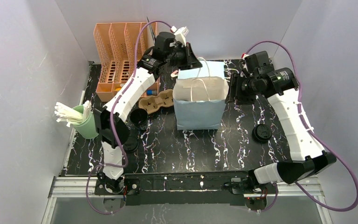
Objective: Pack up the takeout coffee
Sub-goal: Adjust the takeout bag at the center of the board.
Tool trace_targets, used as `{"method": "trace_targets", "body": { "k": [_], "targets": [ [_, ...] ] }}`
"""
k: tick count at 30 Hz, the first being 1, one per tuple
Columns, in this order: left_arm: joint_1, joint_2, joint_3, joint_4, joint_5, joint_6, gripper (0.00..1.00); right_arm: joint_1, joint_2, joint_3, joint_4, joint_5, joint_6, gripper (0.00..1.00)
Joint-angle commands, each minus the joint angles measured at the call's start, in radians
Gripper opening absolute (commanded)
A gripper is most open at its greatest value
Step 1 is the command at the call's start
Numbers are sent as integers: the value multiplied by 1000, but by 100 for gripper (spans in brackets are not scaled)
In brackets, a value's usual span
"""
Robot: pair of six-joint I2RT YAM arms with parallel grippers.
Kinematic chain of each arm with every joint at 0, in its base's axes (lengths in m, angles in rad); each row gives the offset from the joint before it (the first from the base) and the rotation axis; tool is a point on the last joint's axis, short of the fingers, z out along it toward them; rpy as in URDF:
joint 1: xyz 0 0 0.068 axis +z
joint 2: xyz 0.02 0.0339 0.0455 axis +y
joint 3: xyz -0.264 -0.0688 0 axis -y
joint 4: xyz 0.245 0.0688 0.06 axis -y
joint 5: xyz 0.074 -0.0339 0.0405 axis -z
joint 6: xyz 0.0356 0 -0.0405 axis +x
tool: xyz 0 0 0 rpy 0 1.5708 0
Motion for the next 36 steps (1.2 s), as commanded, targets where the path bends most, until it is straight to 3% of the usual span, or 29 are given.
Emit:
{"method": "trace_targets", "body": {
  "k": [1,5,10,13,16,20,24,29,36],
  "targets": [
    [-38,37,126,190,231,-20,8,-1,-49,4,-7,-54,-33,64],
    [-41,27,104,210,238,-33,29,0,-47,46,36,11,-105,69],
    [-33,-70,61,78,52,56,56,-1,29,119,120,118,-184,68],
    [-11,-122,59,-26,-49,68,64,-1,64,132,194,113,-224,66],
    [20,-186,43,-149,-174,48,66,0,92,117,267,83,-260,66],
    [62,-293,-73,-226,-240,-5,65,1,157,117,347,56,-342,71],
    [70,-374,-217,-204,-236,-41,64,0,244,181,366,49,-380,73],
    [70,-416,-332,-200,-212,-139,61,1,239,144,431,4,-485,78],
    [70,-428,-462,-123,-141,-237,60,0,250,137,517,-11,-512,82]
  ]
}}
